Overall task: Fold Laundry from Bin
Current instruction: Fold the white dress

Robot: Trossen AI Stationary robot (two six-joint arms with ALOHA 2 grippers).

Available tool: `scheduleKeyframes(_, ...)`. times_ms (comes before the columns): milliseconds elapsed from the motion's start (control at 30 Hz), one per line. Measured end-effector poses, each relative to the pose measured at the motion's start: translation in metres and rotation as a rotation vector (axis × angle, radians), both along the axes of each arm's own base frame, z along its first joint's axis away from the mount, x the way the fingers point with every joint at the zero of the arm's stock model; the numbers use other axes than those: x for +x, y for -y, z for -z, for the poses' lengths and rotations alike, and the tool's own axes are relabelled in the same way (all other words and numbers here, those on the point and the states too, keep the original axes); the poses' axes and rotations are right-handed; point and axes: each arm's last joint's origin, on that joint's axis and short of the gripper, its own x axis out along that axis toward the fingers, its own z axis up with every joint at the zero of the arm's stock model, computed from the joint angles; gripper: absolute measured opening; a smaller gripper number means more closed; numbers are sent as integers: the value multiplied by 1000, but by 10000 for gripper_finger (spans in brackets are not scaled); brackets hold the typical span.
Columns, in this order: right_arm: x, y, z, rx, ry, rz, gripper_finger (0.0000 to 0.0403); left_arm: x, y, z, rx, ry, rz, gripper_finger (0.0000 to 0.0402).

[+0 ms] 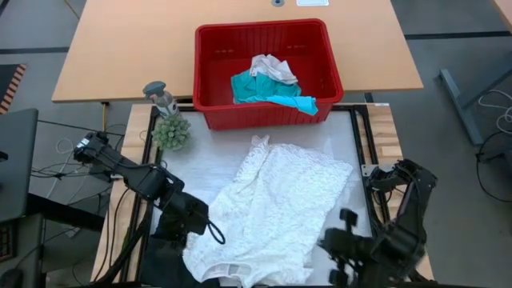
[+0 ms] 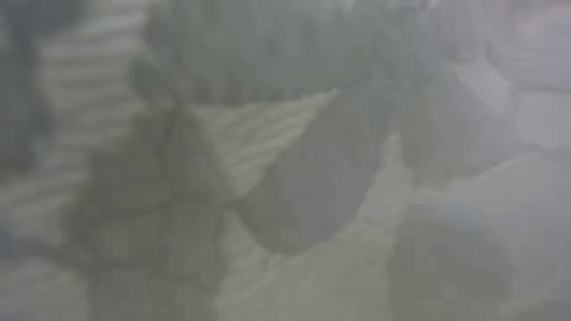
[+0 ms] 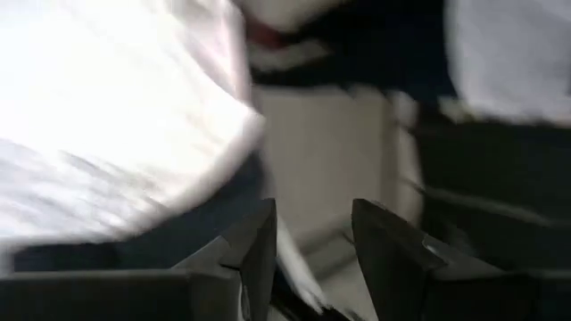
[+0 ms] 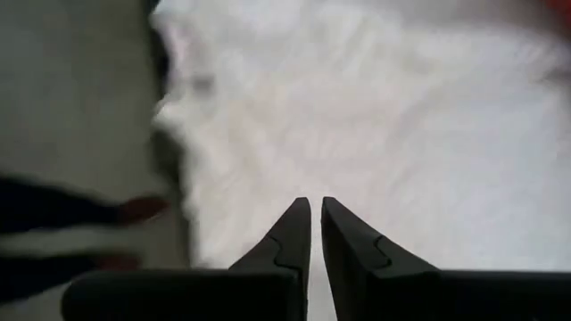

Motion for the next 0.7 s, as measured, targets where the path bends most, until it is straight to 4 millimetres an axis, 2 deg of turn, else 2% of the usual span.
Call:
scheduleKeyframes(100,17,27,9,-58,-22,86,57,8,-15,-1,137,123,-72,134)
scheduleKeyframes(233,29,69,29,-120,-95,210,57,22,-50,-4,263,238,-156,135)
scheduleKeyframes(333,34,99,48,-158,-154,281,56,39,-77,-1,292,346,-209,135)
scheduleKeyframes(400,37,114,59,-150,-163,298,56,48,-94,10,293,398,-232,135)
scheduleKeyframes(467,39,124,67,-133,-162,287,56,48,-106,30,339,359,-231,135)
scheduleKeyframes(567,41,132,75,-57,-146,266,60,46,-120,61,436,294,-251,135)
scheduleKeyframes(700,42,136,84,8,-131,251,84,45,-132,93,417,298,-248,149)
